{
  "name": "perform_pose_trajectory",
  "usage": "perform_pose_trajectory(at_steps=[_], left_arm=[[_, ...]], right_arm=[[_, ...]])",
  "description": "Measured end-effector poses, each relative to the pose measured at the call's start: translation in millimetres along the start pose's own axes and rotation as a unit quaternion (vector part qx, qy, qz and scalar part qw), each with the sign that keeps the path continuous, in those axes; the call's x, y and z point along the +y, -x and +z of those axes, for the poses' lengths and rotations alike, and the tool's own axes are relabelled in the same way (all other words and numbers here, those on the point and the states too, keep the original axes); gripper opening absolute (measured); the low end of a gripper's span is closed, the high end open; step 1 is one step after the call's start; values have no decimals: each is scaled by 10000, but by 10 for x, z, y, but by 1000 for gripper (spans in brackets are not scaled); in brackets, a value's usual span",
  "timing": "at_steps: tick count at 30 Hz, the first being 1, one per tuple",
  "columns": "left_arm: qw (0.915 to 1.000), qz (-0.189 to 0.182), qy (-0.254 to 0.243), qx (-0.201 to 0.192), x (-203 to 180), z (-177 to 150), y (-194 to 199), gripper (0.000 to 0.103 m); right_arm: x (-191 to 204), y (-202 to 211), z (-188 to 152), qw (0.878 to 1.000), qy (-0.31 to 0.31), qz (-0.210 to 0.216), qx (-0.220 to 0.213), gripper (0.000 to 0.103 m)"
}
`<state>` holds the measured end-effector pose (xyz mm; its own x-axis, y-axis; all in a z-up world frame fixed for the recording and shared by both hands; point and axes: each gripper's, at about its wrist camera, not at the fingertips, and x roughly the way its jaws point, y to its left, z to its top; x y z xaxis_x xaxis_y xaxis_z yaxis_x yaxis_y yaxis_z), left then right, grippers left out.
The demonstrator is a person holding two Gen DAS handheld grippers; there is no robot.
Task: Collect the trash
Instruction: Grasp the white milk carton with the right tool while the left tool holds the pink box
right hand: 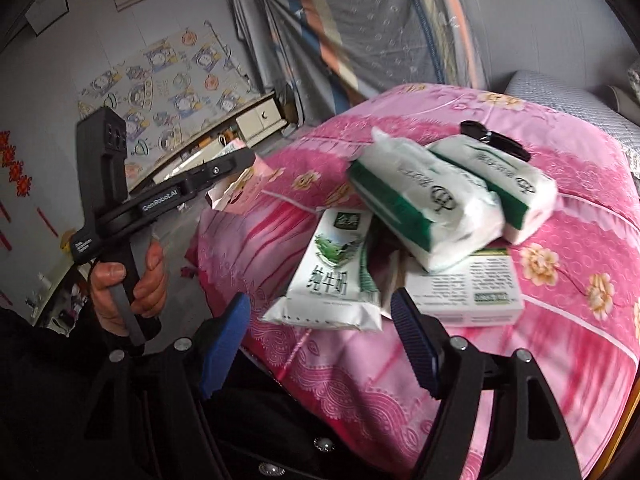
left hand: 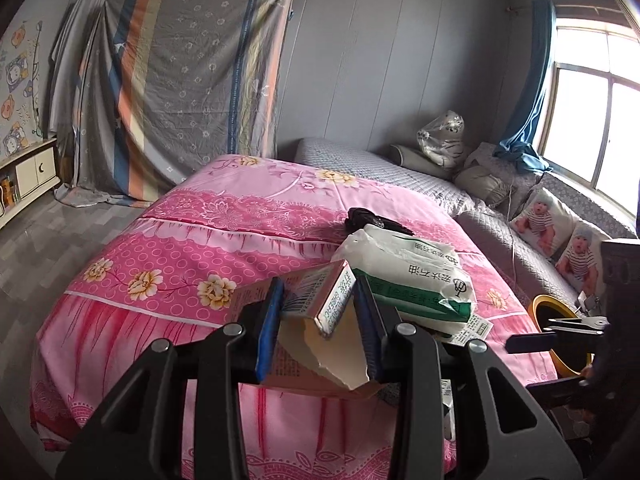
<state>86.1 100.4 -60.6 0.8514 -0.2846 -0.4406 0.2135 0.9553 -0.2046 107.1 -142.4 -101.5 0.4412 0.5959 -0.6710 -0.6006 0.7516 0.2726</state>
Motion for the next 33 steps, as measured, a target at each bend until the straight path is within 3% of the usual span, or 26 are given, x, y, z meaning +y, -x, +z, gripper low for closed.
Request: perform_pose_trajectory(at_steps=[14, 18, 29, 33], left_arm=[[9999, -51, 112, -78, 174, -62, 37, 34], [9998, -39, 190, -107, 250, -78, 62, 34], [9997, 20, 167, -170, 307, -75, 115, 34], [9997, 31, 96, -214, 267, -64, 154, 34]], right_arm=[[-38, -1000, 600, 9920, -22, -431, 1184, 74], [-89, -1188, 672, 9877, -8, -735, 1377, 74], [-58, -1449, 662, 9803, 252, -1025, 1669, 74], [-119, -1386, 604, 9813, 167, -1024, 1620, 58]])
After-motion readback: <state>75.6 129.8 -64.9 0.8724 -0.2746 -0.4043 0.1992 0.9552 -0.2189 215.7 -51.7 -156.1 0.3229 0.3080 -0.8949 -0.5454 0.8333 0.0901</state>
